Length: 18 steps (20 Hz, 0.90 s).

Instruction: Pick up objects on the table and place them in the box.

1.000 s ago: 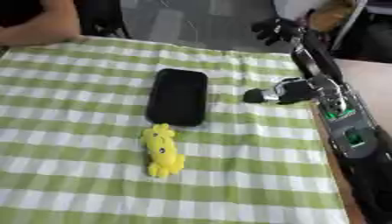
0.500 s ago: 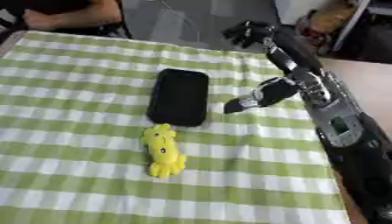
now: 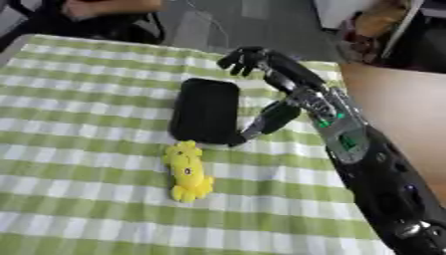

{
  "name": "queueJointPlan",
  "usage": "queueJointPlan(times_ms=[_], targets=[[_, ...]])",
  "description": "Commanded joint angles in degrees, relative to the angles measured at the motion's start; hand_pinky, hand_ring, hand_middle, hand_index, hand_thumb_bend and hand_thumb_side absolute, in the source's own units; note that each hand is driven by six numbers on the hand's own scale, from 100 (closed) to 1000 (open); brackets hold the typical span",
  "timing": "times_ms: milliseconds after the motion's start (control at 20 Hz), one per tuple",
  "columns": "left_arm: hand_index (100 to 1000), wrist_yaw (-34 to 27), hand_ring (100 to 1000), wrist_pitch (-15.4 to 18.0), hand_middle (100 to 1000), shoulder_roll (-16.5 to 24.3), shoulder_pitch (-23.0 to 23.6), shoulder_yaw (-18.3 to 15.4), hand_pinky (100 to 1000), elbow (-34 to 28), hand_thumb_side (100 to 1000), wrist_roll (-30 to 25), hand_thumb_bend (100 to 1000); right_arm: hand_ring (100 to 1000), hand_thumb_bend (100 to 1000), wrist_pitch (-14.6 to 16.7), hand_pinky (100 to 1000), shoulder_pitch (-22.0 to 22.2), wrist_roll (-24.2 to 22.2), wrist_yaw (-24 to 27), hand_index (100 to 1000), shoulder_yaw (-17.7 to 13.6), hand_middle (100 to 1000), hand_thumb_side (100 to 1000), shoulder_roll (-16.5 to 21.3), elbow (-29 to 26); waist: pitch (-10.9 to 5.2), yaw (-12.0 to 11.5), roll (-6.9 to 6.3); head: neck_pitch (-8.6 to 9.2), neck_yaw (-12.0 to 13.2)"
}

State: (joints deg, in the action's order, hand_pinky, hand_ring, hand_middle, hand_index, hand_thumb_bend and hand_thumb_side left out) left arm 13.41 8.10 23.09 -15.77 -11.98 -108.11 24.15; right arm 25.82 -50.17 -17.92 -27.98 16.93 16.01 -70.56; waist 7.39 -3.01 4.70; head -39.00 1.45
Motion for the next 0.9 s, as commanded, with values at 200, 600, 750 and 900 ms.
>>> queueJointPlan(times_ms=[200,600,750,900], targets=[[868,-0.20,624,0.22,772,1.29,-1.08,0.06,522,-0.82,835,-0.37,301,681,1000,1.53,656,-2.36,-1.48,-2.06,861,0.04,752,482,-2.68,3.18,-0.85,-0.19,-0.42,1.08,-0.92],[868,-0.34,625,0.31,772,0.99,-1.51,0.30,522,-0.88,835,-0.60,299,666,1000,3.18,646,-3.21,-2.20,-5.47,859,0.38,750,490,-7.26,7.73,-0.66,-0.67,-0.51,1.46,-1.43],[868,-0.38,624,0.36,772,0.90,-1.70,0.33,522,-0.93,834,-0.63,298,661,1000,3.95,642,-3.17,-2.14,-6.55,857,0.40,749,492,-8.37,9.25,-0.59,-0.81,-0.48,1.61,-1.45],[868,-0.40,624,0.39,772,0.84,-1.82,0.39,522,-0.97,834,-0.68,298,658,1000,4.48,639,-2.88,-1.81,-7.38,856,0.31,747,495,-9.05,10.27,-0.51,-0.90,-0.47,1.63,-1.44]])
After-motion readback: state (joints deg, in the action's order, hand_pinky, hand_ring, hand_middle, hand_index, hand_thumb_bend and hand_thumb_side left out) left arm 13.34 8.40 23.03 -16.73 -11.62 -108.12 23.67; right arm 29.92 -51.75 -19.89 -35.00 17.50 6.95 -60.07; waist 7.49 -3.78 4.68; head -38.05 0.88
